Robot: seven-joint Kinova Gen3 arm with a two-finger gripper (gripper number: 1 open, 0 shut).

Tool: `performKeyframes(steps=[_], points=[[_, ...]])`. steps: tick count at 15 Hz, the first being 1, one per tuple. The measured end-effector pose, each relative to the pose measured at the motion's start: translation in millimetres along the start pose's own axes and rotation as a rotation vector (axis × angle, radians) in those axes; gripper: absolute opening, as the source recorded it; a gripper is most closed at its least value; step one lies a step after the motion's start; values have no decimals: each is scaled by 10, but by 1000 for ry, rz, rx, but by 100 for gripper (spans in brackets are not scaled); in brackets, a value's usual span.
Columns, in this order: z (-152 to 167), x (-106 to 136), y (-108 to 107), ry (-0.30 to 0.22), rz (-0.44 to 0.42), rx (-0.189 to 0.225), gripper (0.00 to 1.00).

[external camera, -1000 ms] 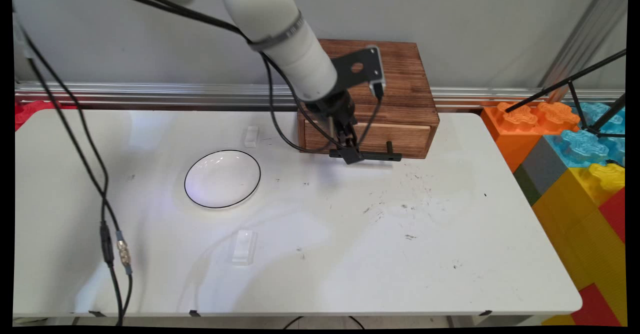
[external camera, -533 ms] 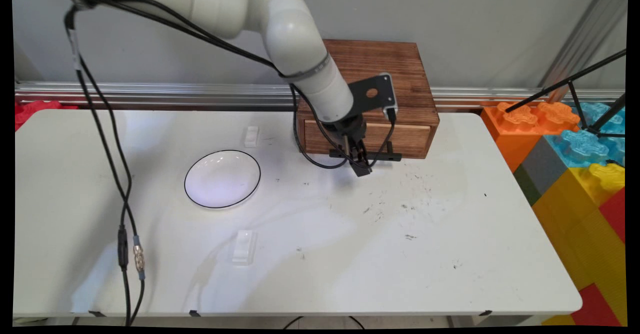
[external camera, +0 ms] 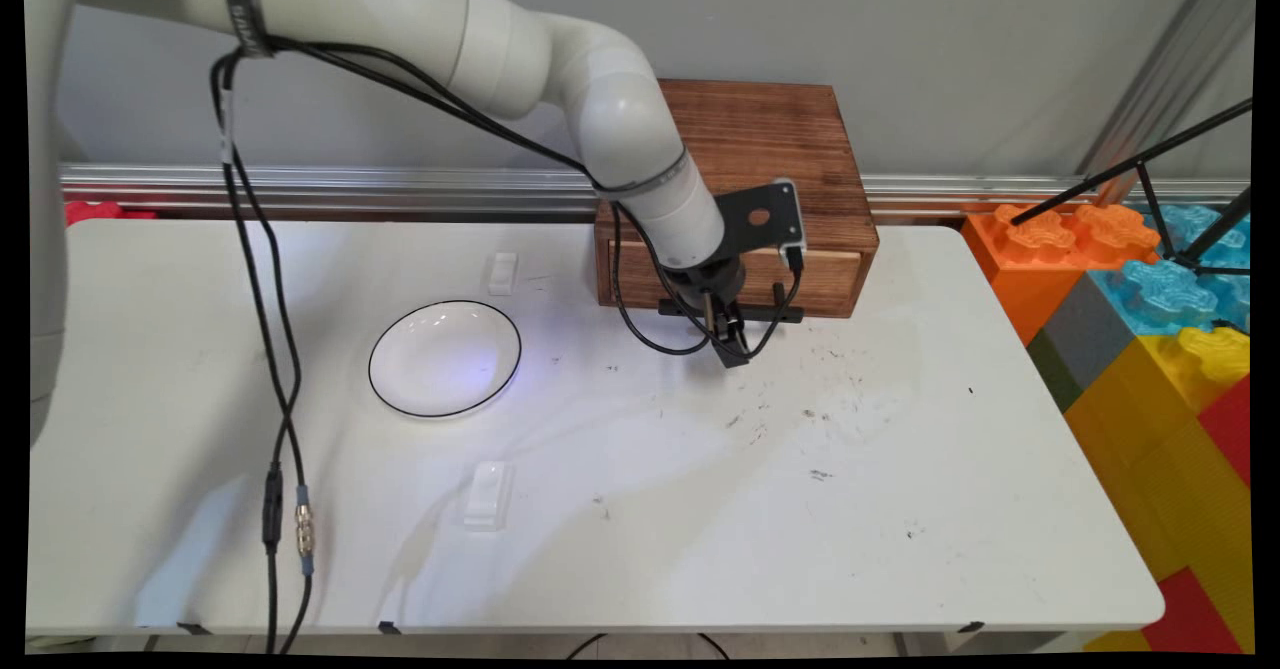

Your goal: Open the drawer

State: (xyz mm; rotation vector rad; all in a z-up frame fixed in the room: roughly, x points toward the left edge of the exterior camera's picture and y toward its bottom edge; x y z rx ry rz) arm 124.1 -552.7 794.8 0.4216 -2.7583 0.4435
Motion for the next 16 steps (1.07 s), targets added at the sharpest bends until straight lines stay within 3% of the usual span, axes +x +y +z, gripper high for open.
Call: performKeyframes(steps=[16], points=[[195, -10, 123, -18, 143, -69, 100]])
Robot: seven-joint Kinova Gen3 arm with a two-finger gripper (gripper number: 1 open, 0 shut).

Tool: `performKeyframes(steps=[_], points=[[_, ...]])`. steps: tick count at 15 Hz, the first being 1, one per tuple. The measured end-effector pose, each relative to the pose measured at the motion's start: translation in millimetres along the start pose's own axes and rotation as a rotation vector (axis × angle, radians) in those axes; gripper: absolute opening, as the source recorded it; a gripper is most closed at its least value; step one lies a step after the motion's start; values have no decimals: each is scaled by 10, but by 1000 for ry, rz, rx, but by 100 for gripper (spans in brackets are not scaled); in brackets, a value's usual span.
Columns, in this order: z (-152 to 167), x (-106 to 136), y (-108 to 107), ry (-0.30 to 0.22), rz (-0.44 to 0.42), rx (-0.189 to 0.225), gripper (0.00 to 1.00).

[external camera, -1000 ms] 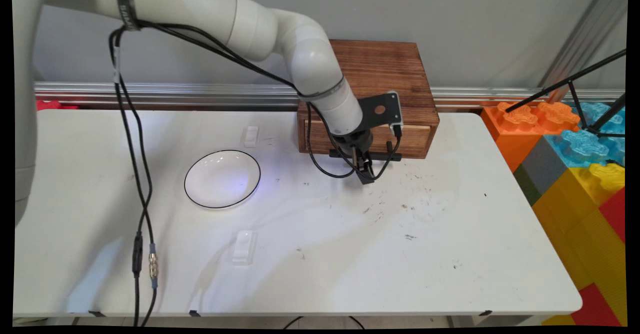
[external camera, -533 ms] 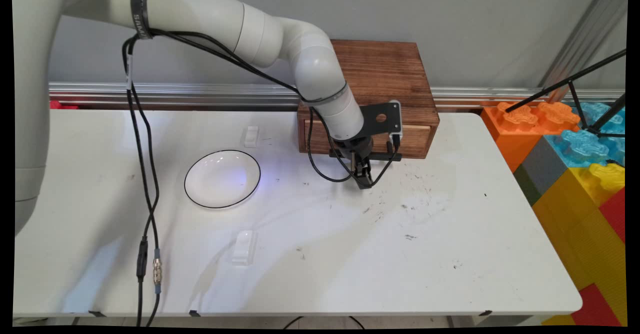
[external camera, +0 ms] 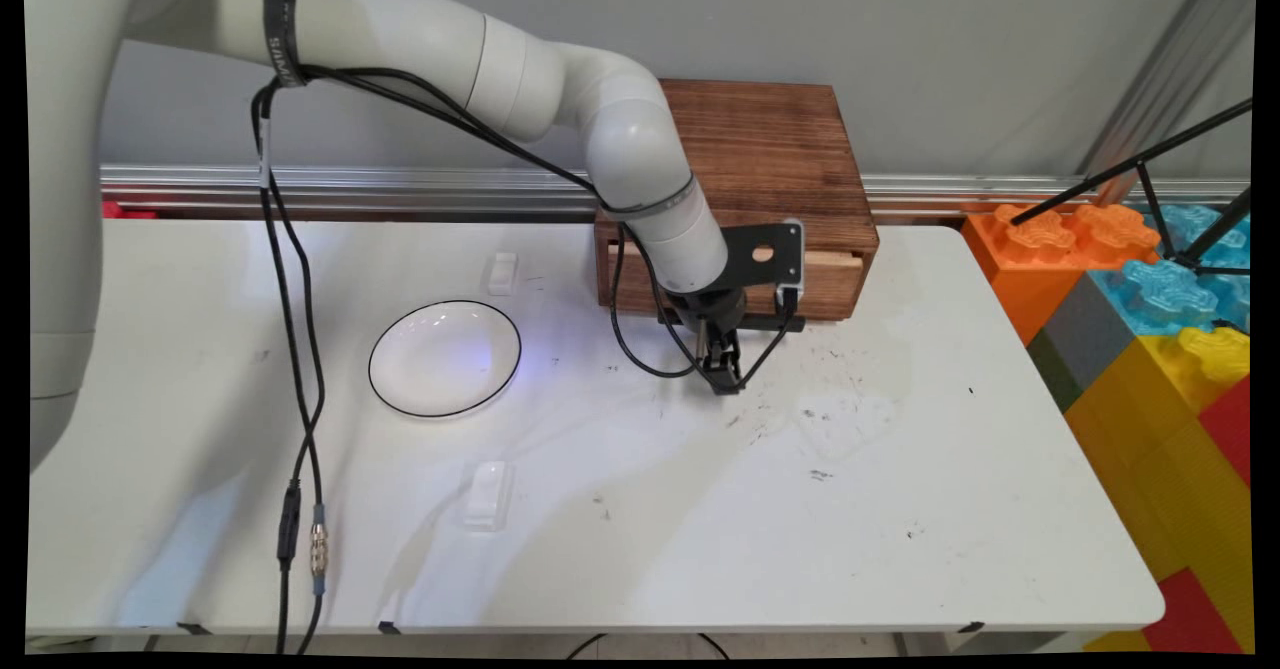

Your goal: Open the drawer

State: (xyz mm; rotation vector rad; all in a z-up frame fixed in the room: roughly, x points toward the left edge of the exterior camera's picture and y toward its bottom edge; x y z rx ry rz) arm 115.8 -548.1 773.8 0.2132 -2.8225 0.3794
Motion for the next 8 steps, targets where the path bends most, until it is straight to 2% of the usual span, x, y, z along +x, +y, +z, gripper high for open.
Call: performKeyframes(steps=[8], points=[[-5, 32, 367, 23, 11, -64, 100]])
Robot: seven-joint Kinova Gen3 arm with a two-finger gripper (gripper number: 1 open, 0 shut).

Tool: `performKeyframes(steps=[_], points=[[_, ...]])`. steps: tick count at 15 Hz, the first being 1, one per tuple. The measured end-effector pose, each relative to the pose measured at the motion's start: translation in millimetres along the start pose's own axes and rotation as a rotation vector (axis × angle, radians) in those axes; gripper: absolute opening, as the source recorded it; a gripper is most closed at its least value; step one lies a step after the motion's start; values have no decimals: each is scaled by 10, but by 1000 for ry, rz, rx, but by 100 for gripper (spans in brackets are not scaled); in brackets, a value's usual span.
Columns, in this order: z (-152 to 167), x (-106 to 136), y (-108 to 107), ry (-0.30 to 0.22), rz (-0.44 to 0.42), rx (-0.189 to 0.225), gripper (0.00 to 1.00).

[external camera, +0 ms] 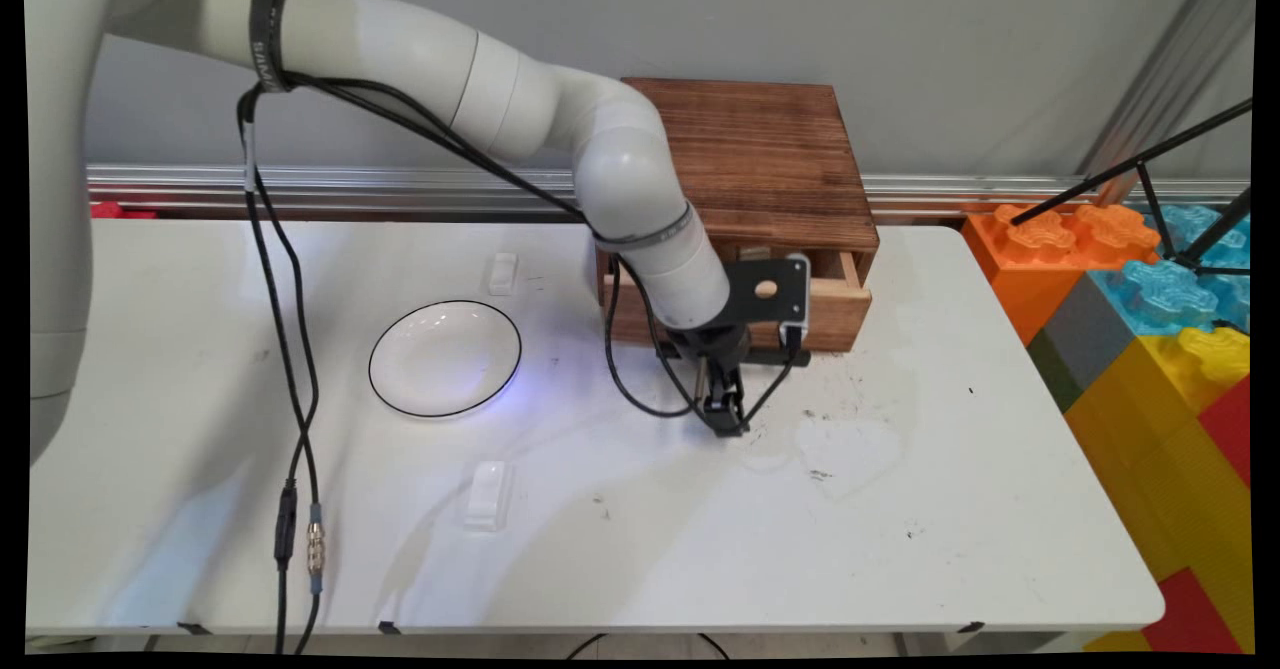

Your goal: Open the drawer

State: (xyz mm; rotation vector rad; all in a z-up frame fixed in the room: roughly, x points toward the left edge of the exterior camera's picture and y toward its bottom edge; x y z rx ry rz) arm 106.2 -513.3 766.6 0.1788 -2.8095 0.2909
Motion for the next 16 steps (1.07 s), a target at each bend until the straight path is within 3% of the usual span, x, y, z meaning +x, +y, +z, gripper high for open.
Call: performKeyframes(steps=[6, 16], points=[[-41, 40, 367, 31, -4, -43, 100], [-200, 69, 796, 65, -24, -67, 100]])
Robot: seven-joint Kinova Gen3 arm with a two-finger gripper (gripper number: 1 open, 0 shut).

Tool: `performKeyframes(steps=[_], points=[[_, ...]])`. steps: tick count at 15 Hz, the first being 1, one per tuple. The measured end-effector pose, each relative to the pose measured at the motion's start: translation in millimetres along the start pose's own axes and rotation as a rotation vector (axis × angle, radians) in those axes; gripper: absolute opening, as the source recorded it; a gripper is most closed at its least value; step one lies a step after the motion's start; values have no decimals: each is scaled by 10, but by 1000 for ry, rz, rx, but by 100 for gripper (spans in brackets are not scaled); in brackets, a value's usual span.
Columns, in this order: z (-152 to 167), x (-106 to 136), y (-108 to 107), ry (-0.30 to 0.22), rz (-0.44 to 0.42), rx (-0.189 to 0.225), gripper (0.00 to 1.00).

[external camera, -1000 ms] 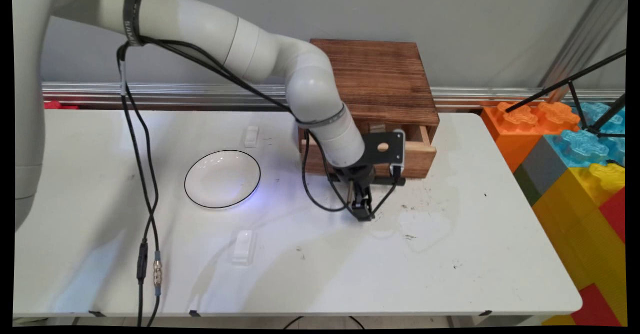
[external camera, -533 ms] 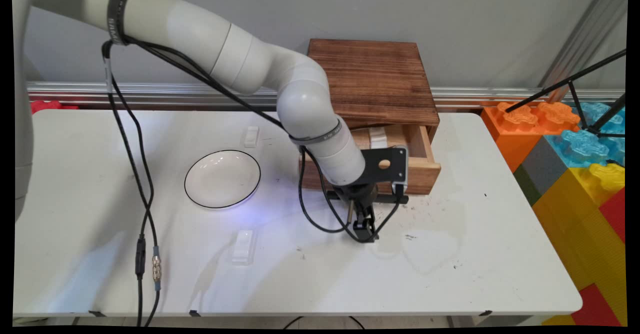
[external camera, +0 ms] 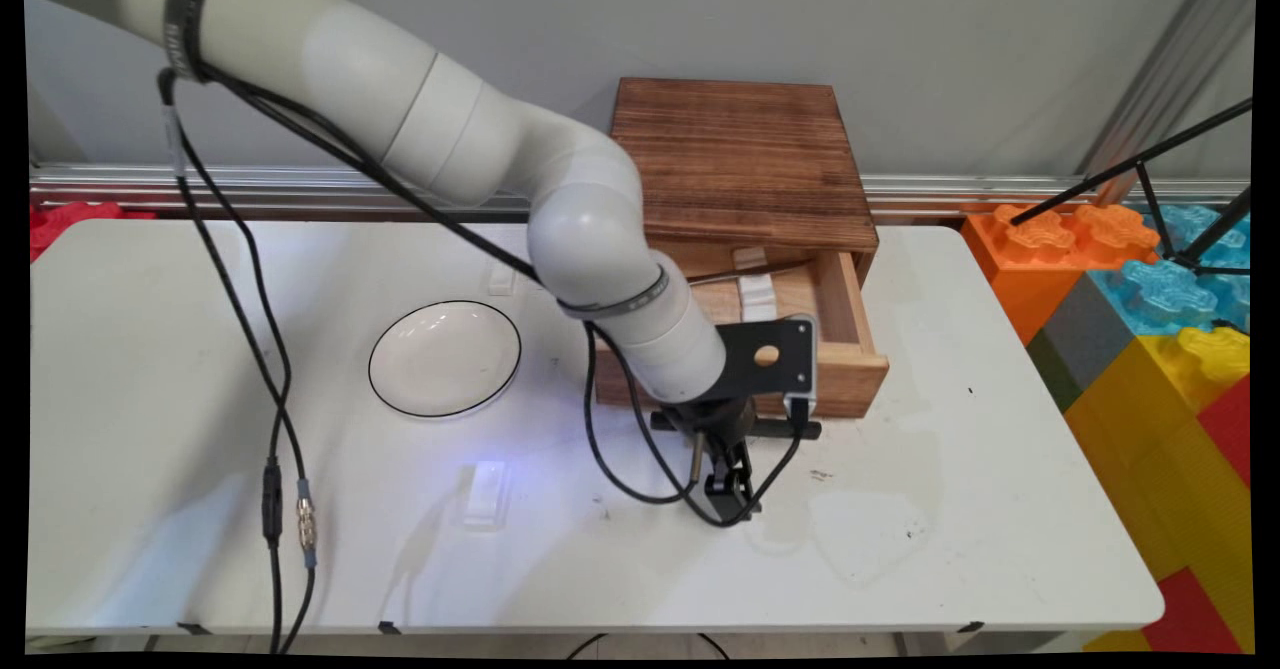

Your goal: Open the drawer

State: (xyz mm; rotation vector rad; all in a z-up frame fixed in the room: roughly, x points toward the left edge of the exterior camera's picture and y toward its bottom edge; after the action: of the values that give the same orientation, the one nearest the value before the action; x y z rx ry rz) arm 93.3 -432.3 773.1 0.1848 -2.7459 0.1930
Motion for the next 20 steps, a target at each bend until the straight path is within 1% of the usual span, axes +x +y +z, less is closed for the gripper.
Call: performKeyframes(steps=[6, 13, 20], points=[[-88, -28, 258, 17, -14, 1, 100], [-119, -112, 604, 29, -26, -14, 100], [-124, -133, 888, 54, -36, -30, 100]])
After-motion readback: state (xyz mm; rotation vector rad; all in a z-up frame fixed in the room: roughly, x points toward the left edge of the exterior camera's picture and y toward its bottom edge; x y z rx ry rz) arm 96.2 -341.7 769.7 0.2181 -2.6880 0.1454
